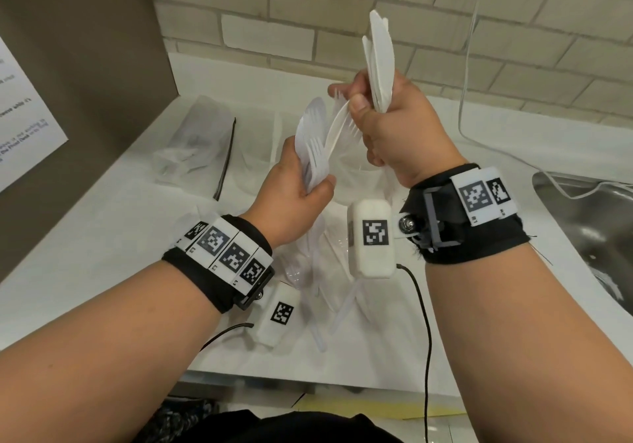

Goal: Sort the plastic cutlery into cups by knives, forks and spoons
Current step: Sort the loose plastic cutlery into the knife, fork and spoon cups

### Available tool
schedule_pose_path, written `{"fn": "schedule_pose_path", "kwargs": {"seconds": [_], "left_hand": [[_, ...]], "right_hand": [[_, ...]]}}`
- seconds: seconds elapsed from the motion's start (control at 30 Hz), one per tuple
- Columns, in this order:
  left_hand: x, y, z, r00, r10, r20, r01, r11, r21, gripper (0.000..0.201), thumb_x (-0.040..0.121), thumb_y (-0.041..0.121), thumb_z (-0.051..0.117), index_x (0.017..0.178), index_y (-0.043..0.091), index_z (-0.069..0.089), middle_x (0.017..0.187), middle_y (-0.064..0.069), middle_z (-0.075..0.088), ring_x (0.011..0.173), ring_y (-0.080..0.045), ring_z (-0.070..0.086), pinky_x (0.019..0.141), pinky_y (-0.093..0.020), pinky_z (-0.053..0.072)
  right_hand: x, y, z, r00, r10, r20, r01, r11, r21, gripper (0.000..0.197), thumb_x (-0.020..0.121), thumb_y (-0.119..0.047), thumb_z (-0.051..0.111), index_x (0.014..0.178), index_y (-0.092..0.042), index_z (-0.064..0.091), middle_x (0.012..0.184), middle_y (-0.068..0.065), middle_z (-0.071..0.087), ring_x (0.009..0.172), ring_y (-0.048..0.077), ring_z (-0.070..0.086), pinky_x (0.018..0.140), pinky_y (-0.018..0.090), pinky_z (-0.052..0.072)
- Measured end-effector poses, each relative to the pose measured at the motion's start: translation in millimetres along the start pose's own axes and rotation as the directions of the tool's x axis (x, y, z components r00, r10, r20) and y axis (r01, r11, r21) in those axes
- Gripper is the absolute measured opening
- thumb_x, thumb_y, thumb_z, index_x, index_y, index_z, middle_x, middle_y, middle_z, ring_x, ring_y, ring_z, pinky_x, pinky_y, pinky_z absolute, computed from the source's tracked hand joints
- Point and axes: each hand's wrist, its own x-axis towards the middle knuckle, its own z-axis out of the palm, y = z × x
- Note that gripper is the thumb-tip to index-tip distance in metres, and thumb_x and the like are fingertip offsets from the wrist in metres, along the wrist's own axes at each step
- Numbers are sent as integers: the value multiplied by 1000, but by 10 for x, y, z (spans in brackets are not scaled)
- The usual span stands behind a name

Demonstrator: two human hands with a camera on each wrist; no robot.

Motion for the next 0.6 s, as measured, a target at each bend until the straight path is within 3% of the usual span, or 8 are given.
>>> {"fn": "schedule_pose_path", "kwargs": {"seconds": [0.07, 0.13, 0.2, 0.23, 0.27, 0.37, 0.43, 0.6], "left_hand": [[16, -2, 7, 1000, -12, -6, 12, 999, -52, 49, 86, 22, 61, 128, 17, 35, 90, 11, 55, 76, -8, 58, 67, -24, 48], [25, -11, 23, 999, -29, -17, 28, 997, -70, 45, 86, 22, 60, 124, 19, 37, 90, 7, 56, 76, -13, 59, 66, -29, 48], [28, -13, 22, 999, -47, -14, 46, 997, -67, 39, 89, 21, 58, 122, 17, 37, 88, 5, 57, 72, -12, 58, 64, -28, 46], [30, -14, 14, 999, -45, -6, 45, 997, -62, 38, 90, 21, 57, 122, 16, 37, 85, 5, 56, 69, -11, 57, 62, -27, 45], [31, -7, 4, 999, -39, 4, 39, 998, -55, 37, 92, 21, 56, 123, 14, 37, 82, 5, 56, 65, -10, 56, 59, -28, 45], [52, 20, -6, 1000, -13, 3, 13, 999, -47, 39, 94, 21, 54, 127, 11, 36, 86, -2, 58, 68, -16, 57, 62, -35, 49], [67, 20, -1, 1000, 4, -12, -5, 1000, -25, 39, 94, 19, 55, 127, 9, 37, 93, 0, 59, 74, -11, 57, 65, -26, 48], [54, -99, -11, 999, -30, 31, 29, 999, 29, 28, 96, 19, 52, 118, 10, 38, 74, 5, 53, 54, -2, 49, 47, -16, 40]], "right_hand": [[-7, 1, 33, 1000, 0, 4, 0, 1000, -28, 22, 96, -6, 47, 81, -22, 47, 103, 5, 69, 44, -11, 52, 43, 6, 34], [6, 4, 50, 1000, 5, -7, -5, 999, -34, 22, 96, -7, 49, 81, -23, 47, 109, 6, 69, 45, -13, 52, 43, 5, 35], [37, -23, 30, 999, 13, -48, -14, 999, -31, 21, 96, -9, 49, 80, -23, 49, 113, 1, 69, 43, -11, 50, 45, 6, 35], [57, -49, 11, 997, 20, -70, -22, 999, -24, 20, 95, -10, 49, 80, -22, 49, 112, 0, 69, 41, -9, 49, 43, 12, 36], [74, -79, -8, 996, 31, -88, -31, 1000, 2, 17, 95, -9, 48, 82, -19, 49, 109, 1, 70, 40, -6, 47, 42, 18, 35], [100, -167, -9, 992, 49, -117, -33, 990, 137, 8, 97, -5, 42, 92, -12, 45, 96, 14, 73, 36, -2, 46, 41, 21, 29], [117, -188, 18, 980, 65, -190, -24, 977, 210, 8, 99, -7, 41, 95, -13, 43, 90, 18, 73, 36, -1, 48, 41, 20, 29], [278, -254, -115, 902, 34, -431, 116, 942, 316, 10, 99, -10, 38, 95, -17, 44, 71, 5, 66, 54, 10, 57, 44, 22, 34]]}}
